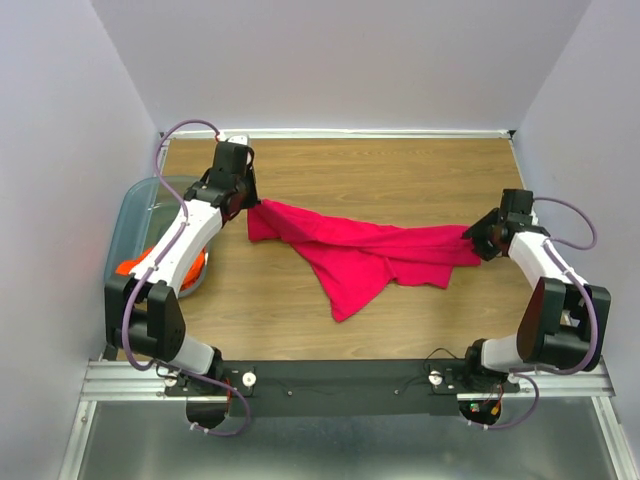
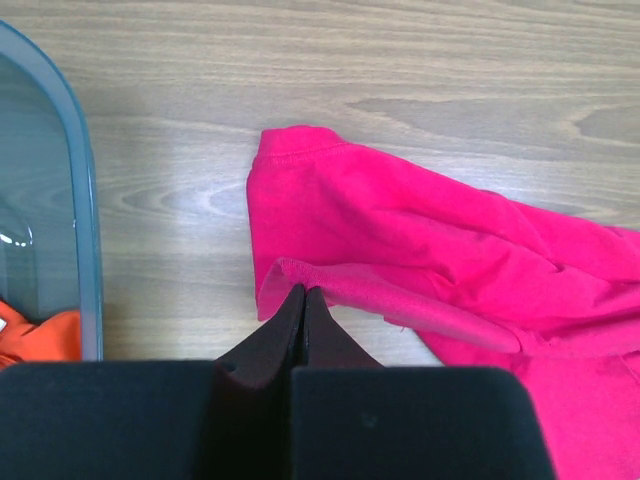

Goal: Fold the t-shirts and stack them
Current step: Flatten the tshirt out

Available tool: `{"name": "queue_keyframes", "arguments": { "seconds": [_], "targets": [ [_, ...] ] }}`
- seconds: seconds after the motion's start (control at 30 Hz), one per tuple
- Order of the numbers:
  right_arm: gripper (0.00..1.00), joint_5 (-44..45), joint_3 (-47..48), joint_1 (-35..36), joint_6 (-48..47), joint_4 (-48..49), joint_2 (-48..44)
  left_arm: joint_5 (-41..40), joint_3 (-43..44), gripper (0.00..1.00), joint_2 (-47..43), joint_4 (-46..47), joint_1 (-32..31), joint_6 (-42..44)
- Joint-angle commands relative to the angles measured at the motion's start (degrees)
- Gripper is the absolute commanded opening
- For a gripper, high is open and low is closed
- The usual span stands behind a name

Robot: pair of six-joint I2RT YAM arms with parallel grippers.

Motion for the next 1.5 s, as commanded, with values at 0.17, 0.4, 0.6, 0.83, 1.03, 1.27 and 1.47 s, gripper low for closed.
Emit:
{"name": "queue_keyframes", "arguments": {
  "seconds": [0.17, 0.4, 0.6, 0.83, 1.03, 1.27, 1.47],
  "targets": [
    [0.52, -2.54, -4.61, -0.82, 4.97, 10.63, -0.13, 0.59, -1.57, 0.00, -2.96, -0.01, 0.42, 0.52],
    [0.50, -2.37, -4.70, -0.82, 5.94, 12.56, 0.83, 0.50, -2.45, 0.00, -3.58, -0.01, 0.42, 0.43],
    [0.50, -1.84, -5.66, -0.82, 6.20, 12.92, 1.63, 0.59, -2.53, 0.00, -3.49, -0.01, 0.42, 0.26],
    [0.50, -1.14, -8.48, -1.00, 6.55, 14.14, 1.71, 0.15, -2.53, 0.00, -3.58, -0.36, 0.42, 0.26],
    [0.50, -1.14, -9.80, -1.35, 6.82, 17.48, 2.24, 0.24, -2.71, 0.00, -3.40, -0.36, 0.42, 0.43],
    [0.50, -1.76, -8.57, -1.44, 7.61, 17.66, -1.10, -0.91, -2.45, 0.00, -4.28, -1.06, 0.42, 0.61],
    [0.50, -2.02, -7.60, -1.61, 7.08, 17.66, 0.65, -0.82, -2.71, 0.00, -4.02, -1.06, 0.42, 0.70]
  ]
}}
